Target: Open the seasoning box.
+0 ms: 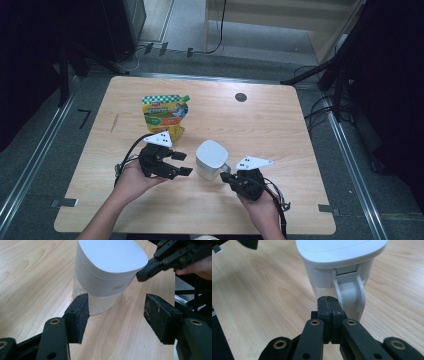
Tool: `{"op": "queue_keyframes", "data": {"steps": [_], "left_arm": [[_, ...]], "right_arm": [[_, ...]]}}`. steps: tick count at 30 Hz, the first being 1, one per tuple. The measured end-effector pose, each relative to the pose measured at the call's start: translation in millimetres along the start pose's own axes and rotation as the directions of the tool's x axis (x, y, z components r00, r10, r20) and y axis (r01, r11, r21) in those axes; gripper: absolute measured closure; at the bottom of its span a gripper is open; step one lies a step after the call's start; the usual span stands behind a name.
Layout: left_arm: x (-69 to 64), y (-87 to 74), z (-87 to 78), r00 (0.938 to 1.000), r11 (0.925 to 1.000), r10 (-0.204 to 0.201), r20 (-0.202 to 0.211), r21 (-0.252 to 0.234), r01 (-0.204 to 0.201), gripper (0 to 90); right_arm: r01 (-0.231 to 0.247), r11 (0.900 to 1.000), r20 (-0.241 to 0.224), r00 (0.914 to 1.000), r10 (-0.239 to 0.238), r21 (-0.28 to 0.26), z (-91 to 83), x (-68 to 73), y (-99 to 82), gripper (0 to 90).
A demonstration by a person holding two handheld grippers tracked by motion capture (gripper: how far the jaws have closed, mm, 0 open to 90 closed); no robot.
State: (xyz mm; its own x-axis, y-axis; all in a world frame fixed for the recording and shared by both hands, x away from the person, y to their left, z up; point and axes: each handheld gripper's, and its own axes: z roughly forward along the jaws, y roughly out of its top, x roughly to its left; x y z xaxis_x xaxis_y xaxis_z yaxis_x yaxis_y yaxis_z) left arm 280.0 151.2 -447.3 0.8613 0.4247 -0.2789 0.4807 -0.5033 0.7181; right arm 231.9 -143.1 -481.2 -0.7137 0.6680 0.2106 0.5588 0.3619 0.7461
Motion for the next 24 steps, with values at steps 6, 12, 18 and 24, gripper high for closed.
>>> {"op": "queue_keyframes", "data": {"steps": [6, 12, 18, 24], "left_arm": [[-2.4, 1.9, 3.4, 0.9999, 0.9999, 0.015, -0.001, -0.009, -0.015, 36.7], [-3.8, 3.3, 6.6, 0.9994, 0.9993, 0.034, -0.011, -0.017, -0.034, 34.5], [-0.6, 7.0, 10.5, 0.9997, 0.9996, 0.021, -0.010, -0.019, -0.021, 30.4], [5.4, 8.7, 15.8, 0.9998, 0.9999, 0.004, -0.019, -0.011, -0.004, 29.4]], "right_arm": [[-0.027, 0.9996, 0.020, 0.9994, 0.027, -0.006, -6.6, -15.2, -0.9, 90.0], [-0.042, 0.9991, 0.044, 0.9982, 0.042, -0.008, -8.5, -30.0, -0.2, 90.0], [-0.051, 0.9987, 0.063, 0.9967, 0.051, 0.000, -7.2, -43.8, 2.2, 90.0], [-0.060, 0.9980, 0.068, 0.9960, 0.058, 0.019, 1.4, -55.8, 5.3, 90.0]]}}
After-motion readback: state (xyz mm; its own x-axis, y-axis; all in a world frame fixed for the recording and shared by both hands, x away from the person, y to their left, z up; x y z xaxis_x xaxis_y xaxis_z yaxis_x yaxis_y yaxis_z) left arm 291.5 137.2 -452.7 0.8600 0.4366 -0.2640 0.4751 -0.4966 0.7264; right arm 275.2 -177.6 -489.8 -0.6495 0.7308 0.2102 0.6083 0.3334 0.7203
